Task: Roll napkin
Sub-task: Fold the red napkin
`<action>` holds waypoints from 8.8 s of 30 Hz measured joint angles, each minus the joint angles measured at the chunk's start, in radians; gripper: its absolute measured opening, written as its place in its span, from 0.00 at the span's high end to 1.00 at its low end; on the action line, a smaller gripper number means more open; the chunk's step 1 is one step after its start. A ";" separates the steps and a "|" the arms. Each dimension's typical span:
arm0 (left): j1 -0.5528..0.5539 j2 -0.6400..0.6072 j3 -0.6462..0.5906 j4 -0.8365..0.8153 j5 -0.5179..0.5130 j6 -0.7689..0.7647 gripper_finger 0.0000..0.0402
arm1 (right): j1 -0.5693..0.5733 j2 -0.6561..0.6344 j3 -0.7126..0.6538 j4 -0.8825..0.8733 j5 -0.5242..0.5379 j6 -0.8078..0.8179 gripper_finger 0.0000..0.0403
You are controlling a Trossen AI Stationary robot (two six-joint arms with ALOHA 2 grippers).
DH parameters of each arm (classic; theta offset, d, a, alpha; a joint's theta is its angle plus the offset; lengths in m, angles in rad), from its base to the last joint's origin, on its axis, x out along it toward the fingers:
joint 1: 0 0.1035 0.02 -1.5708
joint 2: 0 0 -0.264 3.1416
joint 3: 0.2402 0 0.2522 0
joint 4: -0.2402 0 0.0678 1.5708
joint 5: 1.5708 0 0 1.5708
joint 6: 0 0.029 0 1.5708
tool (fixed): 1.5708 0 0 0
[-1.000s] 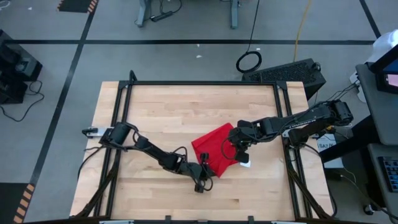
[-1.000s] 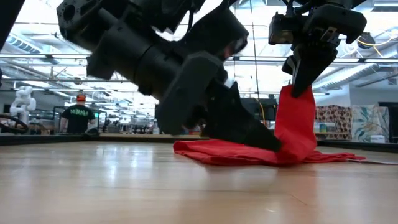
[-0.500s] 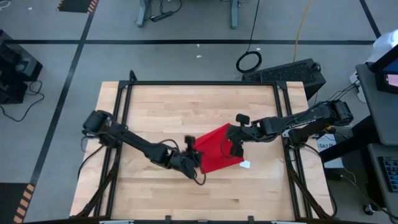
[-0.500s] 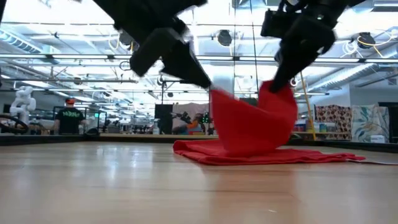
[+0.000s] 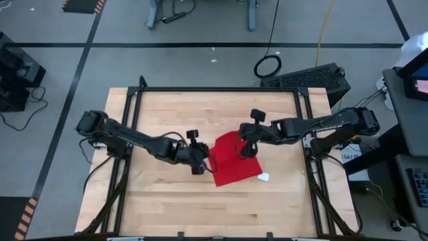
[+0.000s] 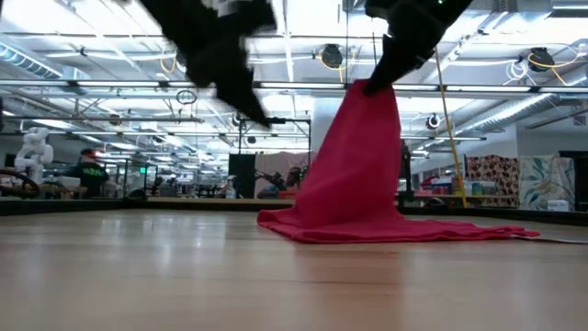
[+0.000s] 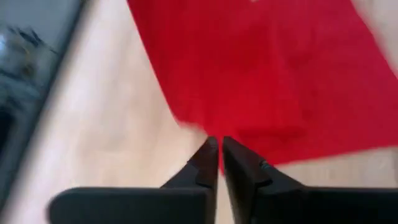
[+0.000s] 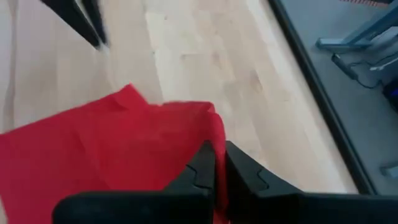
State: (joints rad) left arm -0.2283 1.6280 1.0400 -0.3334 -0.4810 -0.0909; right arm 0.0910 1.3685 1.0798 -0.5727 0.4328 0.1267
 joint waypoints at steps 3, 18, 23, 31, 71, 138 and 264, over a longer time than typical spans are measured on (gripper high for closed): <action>0.023 0.042 -0.115 0.142 0.010 -0.026 0.80 | 0.001 0.000 0.000 -0.018 -0.054 0.015 0.98; 0.217 0.088 -0.327 0.767 0.313 -0.005 0.41 | 0.084 0.005 -0.001 -0.190 -0.204 0.153 0.98; 0.277 0.088 -0.326 0.815 0.400 0.026 0.45 | 0.103 0.005 -0.001 -0.188 -0.201 0.151 0.98; 0.307 0.152 -0.286 0.877 0.450 -0.075 0.41 | 0.104 0.005 -0.001 -0.186 -0.197 0.140 0.98; 0.297 0.241 -0.188 0.850 0.534 -0.047 0.99 | 0.105 0.005 -0.001 -0.185 -0.152 0.123 0.98; 0.110 -0.139 -0.189 0.443 0.376 0.149 1.00 | 0.155 0.031 0.005 -0.236 -0.181 0.212 0.98; -0.067 0.239 -0.188 0.733 0.373 -0.114 0.68 | 0.250 0.090 0.005 -0.252 -0.390 0.376 0.97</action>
State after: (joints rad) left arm -0.2951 1.8670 0.8516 0.3995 -0.1077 -0.2047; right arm 0.3411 1.4582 1.0847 -0.8244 0.0431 0.5029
